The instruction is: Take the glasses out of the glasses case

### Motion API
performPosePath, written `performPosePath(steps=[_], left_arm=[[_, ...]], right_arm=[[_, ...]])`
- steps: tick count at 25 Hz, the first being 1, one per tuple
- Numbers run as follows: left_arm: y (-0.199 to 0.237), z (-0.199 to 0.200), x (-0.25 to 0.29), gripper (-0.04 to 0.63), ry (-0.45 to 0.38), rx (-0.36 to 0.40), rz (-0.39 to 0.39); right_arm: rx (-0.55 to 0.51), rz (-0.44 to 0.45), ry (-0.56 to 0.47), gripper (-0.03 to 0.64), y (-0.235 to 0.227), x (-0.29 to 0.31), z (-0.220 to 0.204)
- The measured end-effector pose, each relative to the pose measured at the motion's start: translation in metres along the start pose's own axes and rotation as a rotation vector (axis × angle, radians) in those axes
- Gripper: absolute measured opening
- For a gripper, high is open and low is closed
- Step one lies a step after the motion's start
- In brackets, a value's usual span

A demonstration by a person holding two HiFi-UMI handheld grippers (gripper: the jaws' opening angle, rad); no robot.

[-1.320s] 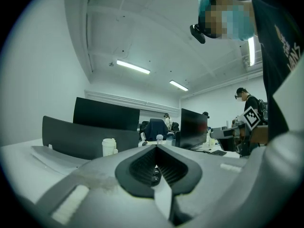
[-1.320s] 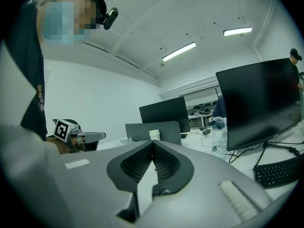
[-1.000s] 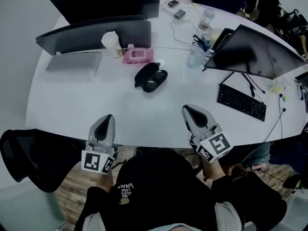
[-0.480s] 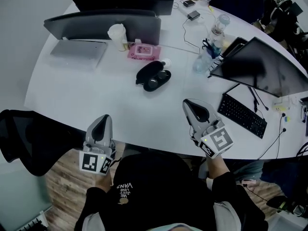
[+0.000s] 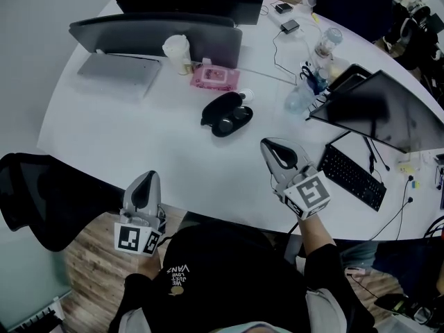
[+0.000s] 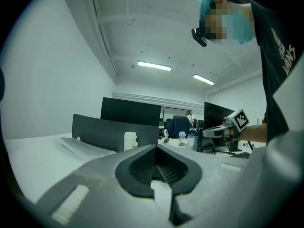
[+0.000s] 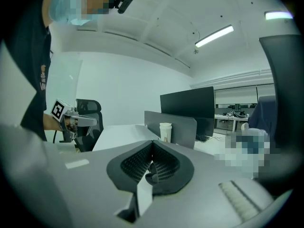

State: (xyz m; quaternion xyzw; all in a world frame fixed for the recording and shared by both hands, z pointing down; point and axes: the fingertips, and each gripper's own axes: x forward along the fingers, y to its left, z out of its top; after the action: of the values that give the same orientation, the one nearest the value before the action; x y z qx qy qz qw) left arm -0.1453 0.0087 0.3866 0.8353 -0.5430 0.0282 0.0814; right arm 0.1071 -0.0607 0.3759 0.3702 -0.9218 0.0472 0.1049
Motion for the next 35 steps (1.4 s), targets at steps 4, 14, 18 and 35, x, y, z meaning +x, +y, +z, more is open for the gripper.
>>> performPosePath(steps=[4,14,18,35], left_arm=[[0.008,0.001,0.008,0.001,0.003,-0.012,0.001],[0.031,0.002,0.020,0.001,0.024,-0.015,0.026],[0.042,-0.008,0.021,0.000,0.051,-0.023,0.048],[0.067,-0.029,0.044,0.001,0.112,-0.052,0.045]], right_arm=[[-0.001,-0.001,0.034,0.002,-0.010,0.019,-0.012],[0.008,0.031,0.089,0.002,-0.032,0.066,-0.042],[0.019,0.059,0.121,0.002,-0.032,0.084,-0.056],[0.002,0.118,0.263,0.002,-0.041,0.137,-0.109]])
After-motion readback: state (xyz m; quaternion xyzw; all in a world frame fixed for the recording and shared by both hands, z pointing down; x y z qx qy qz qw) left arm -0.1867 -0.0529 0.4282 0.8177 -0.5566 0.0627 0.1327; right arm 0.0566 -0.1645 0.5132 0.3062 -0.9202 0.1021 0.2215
